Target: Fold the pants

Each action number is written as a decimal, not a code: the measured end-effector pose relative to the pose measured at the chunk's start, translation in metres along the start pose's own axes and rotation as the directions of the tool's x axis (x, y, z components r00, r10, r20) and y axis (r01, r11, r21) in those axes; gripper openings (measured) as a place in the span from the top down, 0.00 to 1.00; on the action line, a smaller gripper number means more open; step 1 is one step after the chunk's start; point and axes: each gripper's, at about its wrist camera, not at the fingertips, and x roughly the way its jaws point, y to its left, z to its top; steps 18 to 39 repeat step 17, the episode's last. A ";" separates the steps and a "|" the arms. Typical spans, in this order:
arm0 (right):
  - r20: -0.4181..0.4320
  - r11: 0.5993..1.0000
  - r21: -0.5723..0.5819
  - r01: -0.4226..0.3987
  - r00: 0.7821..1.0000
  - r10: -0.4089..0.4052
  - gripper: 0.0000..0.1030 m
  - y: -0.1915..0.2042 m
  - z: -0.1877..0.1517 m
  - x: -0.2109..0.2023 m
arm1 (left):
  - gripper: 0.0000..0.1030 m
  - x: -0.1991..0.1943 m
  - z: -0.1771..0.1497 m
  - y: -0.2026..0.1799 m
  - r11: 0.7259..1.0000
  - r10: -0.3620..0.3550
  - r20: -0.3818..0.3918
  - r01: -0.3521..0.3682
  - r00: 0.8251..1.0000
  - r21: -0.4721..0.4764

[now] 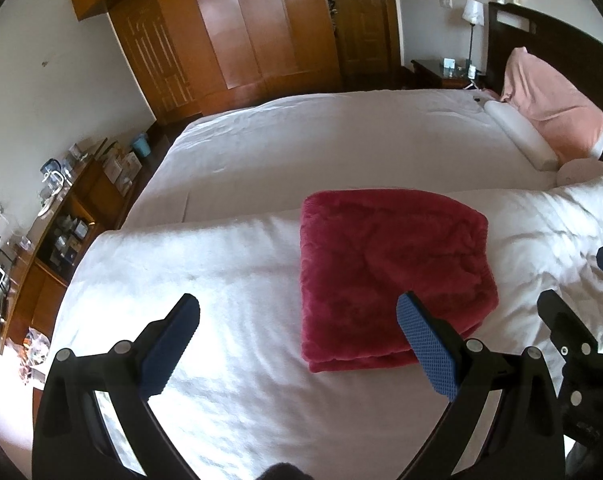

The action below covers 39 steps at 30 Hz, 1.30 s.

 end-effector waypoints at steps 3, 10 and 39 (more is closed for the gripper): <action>-0.009 1.000 0.009 0.004 1.000 -0.004 0.03 0.001 -0.003 0.003 | 0.05 -0.002 -0.003 0.000 1.000 -0.002 0.035 0.001 0.999 0.016; -0.022 0.999 0.026 0.024 0.999 -0.024 0.03 0.003 -0.008 0.004 | 0.05 0.000 -0.006 0.005 0.999 -0.013 0.051 0.011 0.999 0.039; -0.036 0.999 0.036 0.040 0.999 -0.039 0.03 0.011 -0.014 0.003 | 0.05 0.005 -0.010 0.018 0.999 -0.032 0.023 0.031 0.999 0.017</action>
